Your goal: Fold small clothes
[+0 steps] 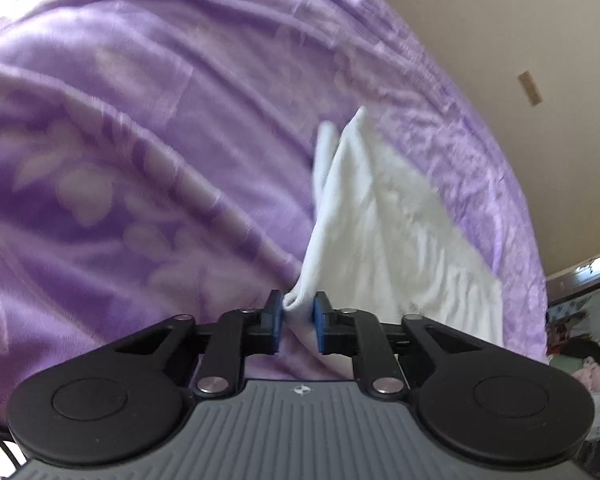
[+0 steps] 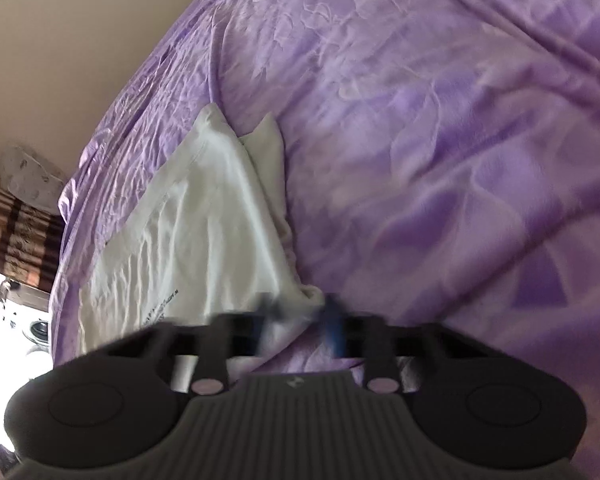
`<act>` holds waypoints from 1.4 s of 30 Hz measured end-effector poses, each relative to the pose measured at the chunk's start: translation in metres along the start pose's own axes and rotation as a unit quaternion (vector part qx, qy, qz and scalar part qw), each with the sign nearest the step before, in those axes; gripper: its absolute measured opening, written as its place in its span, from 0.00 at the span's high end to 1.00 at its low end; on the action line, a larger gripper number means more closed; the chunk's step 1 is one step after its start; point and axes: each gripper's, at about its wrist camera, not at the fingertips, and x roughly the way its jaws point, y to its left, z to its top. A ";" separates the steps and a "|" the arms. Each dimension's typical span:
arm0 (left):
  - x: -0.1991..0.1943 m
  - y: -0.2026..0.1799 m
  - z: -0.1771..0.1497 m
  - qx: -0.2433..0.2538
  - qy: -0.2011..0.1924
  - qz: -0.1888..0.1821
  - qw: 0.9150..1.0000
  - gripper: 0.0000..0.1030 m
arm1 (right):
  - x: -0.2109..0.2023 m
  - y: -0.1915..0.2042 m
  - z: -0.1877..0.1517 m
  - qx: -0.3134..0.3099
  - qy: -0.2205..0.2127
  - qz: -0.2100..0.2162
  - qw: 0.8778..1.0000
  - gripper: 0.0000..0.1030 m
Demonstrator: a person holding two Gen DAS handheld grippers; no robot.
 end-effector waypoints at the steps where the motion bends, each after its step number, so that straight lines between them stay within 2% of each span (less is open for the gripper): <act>1: -0.006 -0.005 0.000 0.009 -0.011 -0.011 1.000 0.89 | -0.003 0.000 0.002 -0.001 -0.008 0.004 1.000 0.94; 4: -0.018 -0.023 -0.002 0.052 -0.024 0.010 0.998 0.90 | -0.025 0.018 0.004 -0.043 -0.039 0.022 0.998 0.96; 6: -0.007 -0.021 -0.005 0.063 -0.011 0.049 0.997 0.90 | -0.033 0.025 0.004 -0.063 -0.051 0.014 0.997 0.96; 10: 0.020 0.000 -0.014 0.058 0.011 0.094 0.994 0.91 | -0.004 0.002 -0.001 -0.041 -0.013 -0.046 0.998 0.98; 13: 0.028 0.004 -0.018 0.075 0.017 0.115 0.990 0.91 | 0.012 -0.014 -0.004 -0.026 0.000 -0.055 0.998 0.99; 16: 0.031 -0.006 -0.020 0.101 0.022 0.135 0.985 0.87 | 0.015 -0.008 -0.005 -0.045 0.000 -0.071 0.996 1.00; 19: 0.024 -0.014 -0.023 0.122 0.018 0.148 0.981 0.75 | 0.015 0.003 -0.007 -0.074 -0.003 -0.086 0.994 0.95; 20: 0.019 -0.018 -0.024 0.128 0.012 0.154 0.980 0.73 | 0.011 0.006 -0.009 -0.085 -0.006 -0.091 0.992 0.91; 21: 0.012 -0.022 -0.025 0.134 0.003 0.159 0.978 0.72 | 0.006 0.012 -0.012 -0.101 -0.013 -0.099 0.990 0.81; 23: 0.002 -0.035 -0.029 0.156 -0.015 0.172 0.973 0.71 | -0.008 0.027 -0.020 -0.149 -0.040 -0.127 0.980 0.68; 25: -0.008 -0.054 -0.034 0.188 -0.040 0.176 0.966 0.71 | -0.021 0.050 -0.031 -0.207 -0.066 -0.149 0.965 0.67; 27: -0.012 -0.071 -0.039 0.213 -0.048 0.157 0.963 0.71 | -0.029 0.073 -0.043 -0.255 -0.079 -0.141 0.953 0.68; 30: -0.005 -0.087 -0.045 0.240 -0.036 0.129 0.961 0.71 | -0.023 0.103 -0.058 -0.311 -0.082 -0.113 0.940 0.66; 32: 0.010 -0.086 -0.048 0.254 -0.031 0.154 0.954 0.71 | -0.011 0.115 -0.065 -0.345 -0.083 -0.118 0.928 0.63; 34: 0.023 -0.075 -0.050 0.249 -0.013 0.168 0.954 0.71 | 0.005 0.117 -0.070 -0.365 -0.082 -0.141 0.917 0.63; 36: 0.030 -0.065 -0.053 0.237 0.001 0.168 0.957 0.71 | 0.015 0.109 -0.071 -0.360 -0.064 -0.148 0.919 0.63; 38: 0.035 -0.058 -0.056 0.240 0.003 0.179 0.954 0.73 | 0.023 0.098 -0.073 -0.349 -0.043 -0.152 0.924 0.63; 42: 0.033 -0.049 -0.059 0.233 0.007 0.182 0.955 0.73 | 0.038 0.077 -0.072 -0.321 -0.013 -0.154 0.934 0.63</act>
